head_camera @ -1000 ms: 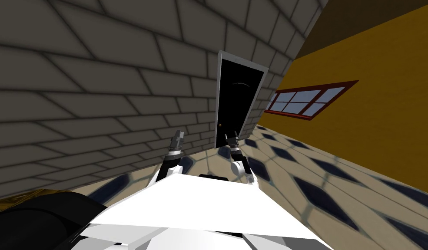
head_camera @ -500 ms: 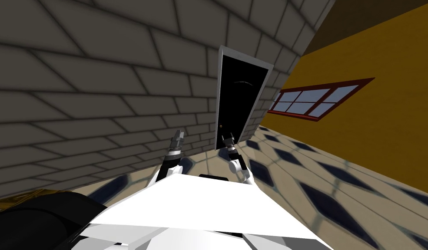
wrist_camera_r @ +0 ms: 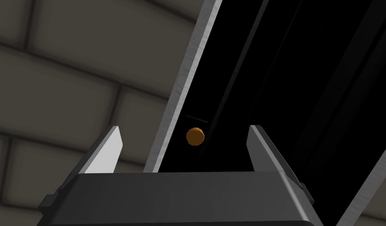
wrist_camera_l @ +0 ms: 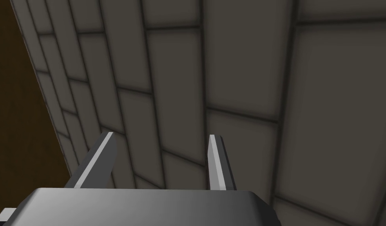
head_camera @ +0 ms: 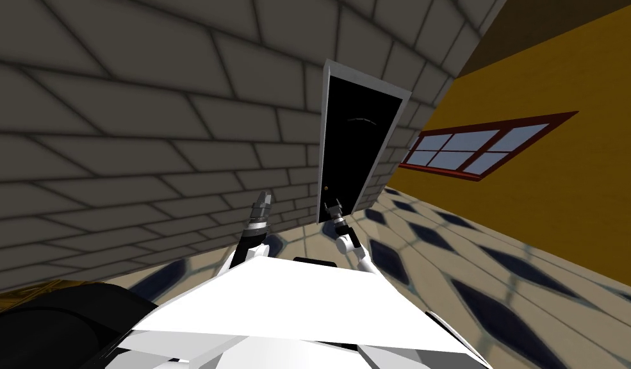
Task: Pull the door open
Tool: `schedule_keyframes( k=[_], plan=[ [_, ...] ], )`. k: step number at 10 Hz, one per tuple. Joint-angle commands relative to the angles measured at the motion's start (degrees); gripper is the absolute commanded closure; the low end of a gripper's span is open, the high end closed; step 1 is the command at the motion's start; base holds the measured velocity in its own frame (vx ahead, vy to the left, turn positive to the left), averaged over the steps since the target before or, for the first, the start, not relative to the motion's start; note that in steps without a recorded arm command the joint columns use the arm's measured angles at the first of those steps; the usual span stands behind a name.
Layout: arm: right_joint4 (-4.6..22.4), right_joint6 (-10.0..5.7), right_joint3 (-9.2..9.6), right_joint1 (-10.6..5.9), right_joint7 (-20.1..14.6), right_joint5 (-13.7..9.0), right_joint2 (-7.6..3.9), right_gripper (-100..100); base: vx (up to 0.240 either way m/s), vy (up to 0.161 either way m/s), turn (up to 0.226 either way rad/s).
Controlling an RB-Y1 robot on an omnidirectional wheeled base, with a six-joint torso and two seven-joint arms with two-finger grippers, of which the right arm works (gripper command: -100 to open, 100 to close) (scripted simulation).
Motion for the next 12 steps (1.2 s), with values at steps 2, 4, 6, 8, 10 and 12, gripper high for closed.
schedule_keyframes(
  k=[2,4,6,8,10,12],
  plan=[
    [4.1,-0.41,2.54,-2.92,-4.0,-3.3,-1.21,-100,0.094,-0.017,0.032],
    [7.0,-0.84,4.45,-4.88,-6.9,-5.6,-2.24,-100,0.098,-0.014,0.031],
    [9.8,-1.26,6.31,-6.79,-9.7,-7.9,-3.25,-100,0.103,-0.013,0.035],
    [12.5,-1.65,8.04,-8.56,-12.4,-10.0,-4.19,-100,0.087,-0.025,0.027],
    [15.0,-2.03,9.74,-10.29,-14.9,-12.1,-5.10,-100,0.086,-0.019,0.029],
    [17.3,-2.37,11.22,-11.82,-17.2,-13.9,-5.90,-100,0.086,-0.017,0.027]
  ],
)
